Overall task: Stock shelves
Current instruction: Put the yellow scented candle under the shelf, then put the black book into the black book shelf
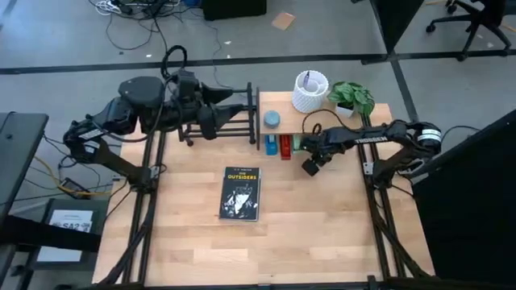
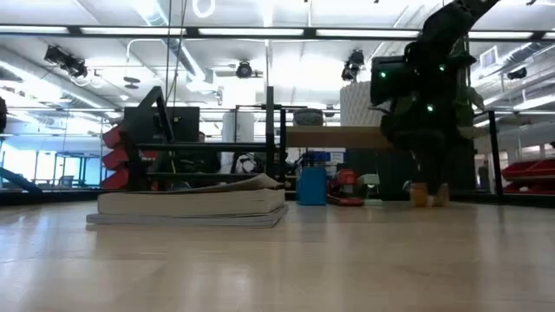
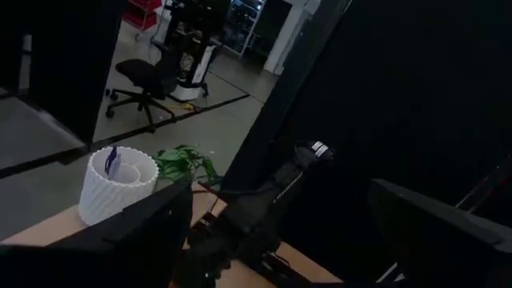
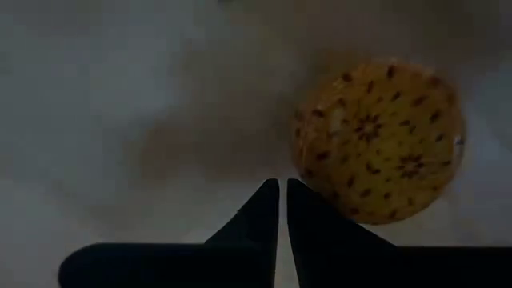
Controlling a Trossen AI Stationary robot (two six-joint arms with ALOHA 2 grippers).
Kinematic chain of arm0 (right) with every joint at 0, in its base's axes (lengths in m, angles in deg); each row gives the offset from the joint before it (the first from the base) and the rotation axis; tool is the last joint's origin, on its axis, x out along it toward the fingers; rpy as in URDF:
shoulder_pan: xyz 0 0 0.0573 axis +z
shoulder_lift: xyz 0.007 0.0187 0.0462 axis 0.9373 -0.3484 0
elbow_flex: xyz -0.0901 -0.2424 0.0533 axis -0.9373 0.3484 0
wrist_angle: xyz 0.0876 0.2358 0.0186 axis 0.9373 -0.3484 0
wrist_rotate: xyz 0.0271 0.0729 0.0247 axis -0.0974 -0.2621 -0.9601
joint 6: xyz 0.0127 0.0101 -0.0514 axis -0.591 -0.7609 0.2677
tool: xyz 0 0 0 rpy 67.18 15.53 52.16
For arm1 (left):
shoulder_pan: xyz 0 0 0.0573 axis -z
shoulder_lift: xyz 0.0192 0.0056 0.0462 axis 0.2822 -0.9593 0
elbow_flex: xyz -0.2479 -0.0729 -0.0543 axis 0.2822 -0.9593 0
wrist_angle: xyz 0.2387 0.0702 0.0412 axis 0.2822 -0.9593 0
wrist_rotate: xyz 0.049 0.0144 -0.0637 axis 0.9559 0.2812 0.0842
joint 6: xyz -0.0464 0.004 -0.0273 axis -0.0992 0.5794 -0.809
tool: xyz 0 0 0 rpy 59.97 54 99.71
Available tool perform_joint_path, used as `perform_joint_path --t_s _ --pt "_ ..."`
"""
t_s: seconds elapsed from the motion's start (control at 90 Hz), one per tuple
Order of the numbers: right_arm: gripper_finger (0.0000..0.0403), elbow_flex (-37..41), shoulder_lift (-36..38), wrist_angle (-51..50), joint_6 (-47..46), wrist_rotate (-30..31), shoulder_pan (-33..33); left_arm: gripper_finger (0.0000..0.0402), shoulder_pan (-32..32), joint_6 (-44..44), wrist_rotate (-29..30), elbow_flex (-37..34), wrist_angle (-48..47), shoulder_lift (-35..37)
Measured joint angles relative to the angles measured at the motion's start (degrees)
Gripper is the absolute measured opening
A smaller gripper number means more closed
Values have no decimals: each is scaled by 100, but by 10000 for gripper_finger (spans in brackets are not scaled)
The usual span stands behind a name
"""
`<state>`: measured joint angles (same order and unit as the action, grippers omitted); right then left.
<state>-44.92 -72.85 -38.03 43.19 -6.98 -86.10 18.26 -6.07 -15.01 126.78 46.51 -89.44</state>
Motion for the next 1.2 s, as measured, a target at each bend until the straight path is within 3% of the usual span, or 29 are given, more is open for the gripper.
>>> perform_joint_path --t_s 0.211,0.333,0.5,0.667,0.844,1.0,1.2 --pt "0 -142 351 -867 -566 -267 434 353 0 -128 0 0 -215 0" --pt "0 -19 318 -1648 -978 172 479 353 0 -273 1 0 -516 0" --pt "0 308 315 -1166 -1004 695 197 353 0 -572 0 -6 -1100 -21" --pt "0 447 312 -444 -985 865 -129 353 28 -1028 -13 -15 -1861 -57" --pt "0 393 320 8 -767 848 -232 353 180 -1653 -394 -16 -2993 -117" --pt "0 392 434 -394 -1131 845 40 353 476 -2268 -605 -20 -3859 -191" --pt "0 392 858 -657 -2052 705 872 353 994 -2970 -647 -22 -4543 -376"
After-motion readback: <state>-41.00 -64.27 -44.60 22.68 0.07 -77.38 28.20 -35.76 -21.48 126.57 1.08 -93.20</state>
